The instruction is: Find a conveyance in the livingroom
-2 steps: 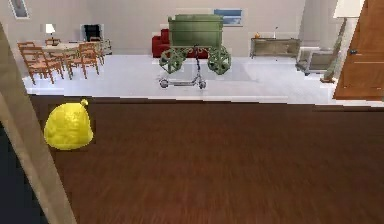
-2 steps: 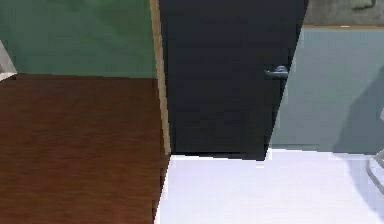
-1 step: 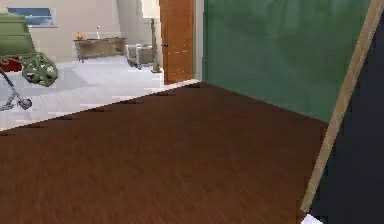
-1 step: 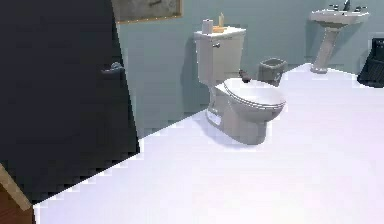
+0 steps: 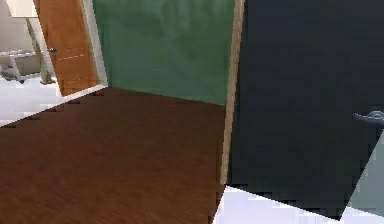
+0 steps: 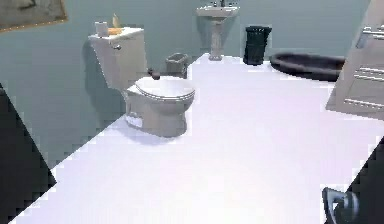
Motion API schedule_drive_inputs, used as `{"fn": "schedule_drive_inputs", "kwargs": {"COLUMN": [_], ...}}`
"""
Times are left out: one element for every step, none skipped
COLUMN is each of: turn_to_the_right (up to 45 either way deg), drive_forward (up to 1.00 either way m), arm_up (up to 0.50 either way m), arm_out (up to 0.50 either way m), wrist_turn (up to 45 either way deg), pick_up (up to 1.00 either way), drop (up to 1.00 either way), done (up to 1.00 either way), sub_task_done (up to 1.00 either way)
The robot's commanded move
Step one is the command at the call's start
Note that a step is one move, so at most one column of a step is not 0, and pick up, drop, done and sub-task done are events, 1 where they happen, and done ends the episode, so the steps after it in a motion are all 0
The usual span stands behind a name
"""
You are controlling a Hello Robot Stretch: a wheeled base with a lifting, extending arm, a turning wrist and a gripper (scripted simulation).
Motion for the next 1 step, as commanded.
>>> {"fn": "schedule_drive_inputs", "kwargs": {"turn_to_the_right": [0.0], "drive_forward": [0.25], "arm_up": [0.0], "arm_out": [0.0], "wrist_turn": [0.0], "pick_up": [0.0], "drop": [0.0], "done": [0.0], "sub_task_done": [0.0]}}
